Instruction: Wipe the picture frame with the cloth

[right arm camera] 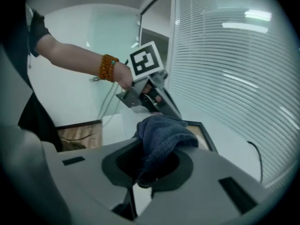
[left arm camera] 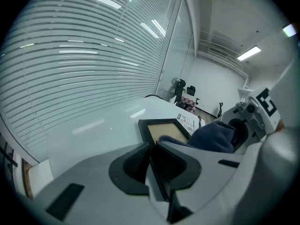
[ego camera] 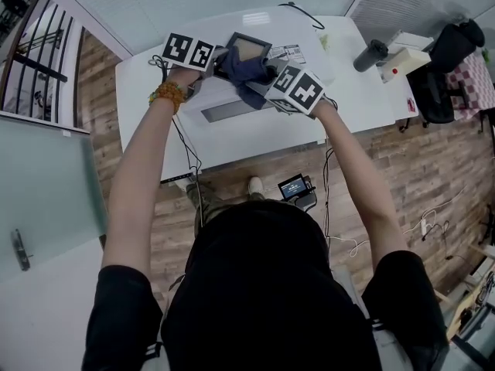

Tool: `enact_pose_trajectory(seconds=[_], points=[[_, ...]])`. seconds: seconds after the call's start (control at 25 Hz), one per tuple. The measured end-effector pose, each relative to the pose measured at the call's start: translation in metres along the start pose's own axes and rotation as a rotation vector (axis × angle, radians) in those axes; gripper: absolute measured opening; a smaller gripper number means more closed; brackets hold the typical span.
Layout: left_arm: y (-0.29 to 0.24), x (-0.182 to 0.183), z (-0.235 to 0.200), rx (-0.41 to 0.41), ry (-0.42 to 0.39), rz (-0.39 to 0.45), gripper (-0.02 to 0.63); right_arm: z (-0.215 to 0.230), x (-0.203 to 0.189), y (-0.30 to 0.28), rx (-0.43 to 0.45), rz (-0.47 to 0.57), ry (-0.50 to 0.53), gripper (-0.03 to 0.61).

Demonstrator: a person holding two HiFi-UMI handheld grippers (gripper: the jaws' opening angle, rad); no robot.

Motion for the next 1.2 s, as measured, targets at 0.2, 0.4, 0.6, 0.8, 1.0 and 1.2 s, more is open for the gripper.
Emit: enact_pose_trajectory(seconds=[0.2, 0.4, 0.6, 0.8, 1.0, 1.2], points=[[-0.003, 0.000, 0.004, -0.007, 0.004, 0.000, 0.047, 0.054, 0.034, 0.011, -0.093, 0.064, -0.028, 0.031], [-0.006, -0.003, 0.005, -0.010, 0.008, -0.002, 0.046, 0.110, 0.027, -0.019, -0.371, -0.061, 0.093, 0.031], [-0.006, -0.003, 0.007, 0.002, -0.007, 0.002, 0.046, 0.085, 0.006, -0.051, -0.400, -0.182, 0.311, 0.031], [-0.005, -0.001, 0.004, 0.003, -0.001, -0.001, 0.046, 0.073, 0.010, -0.051, -0.325, -0.230, 0.273, 0.026], [-0.004, -0.002, 0.004, 0.001, 0.005, -0.004, 0.046, 0.055, 0.015, -0.046, -0.222, -0.253, 0.254, 0.026], [0.000, -0.002, 0.005, 0.009, 0.002, -0.001, 0.046, 0.033, 0.023, -0.041, -0.125, -0.246, 0.230, 0.026]])
Point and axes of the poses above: the fingertips, and each gripper's own axes: y backward along the fingers, z to its right, x out of its top, the point moved 5 cm from there along y, backward along the fingers, and after that the axes turned 3 degrees about -x, right-handed, at the moved point
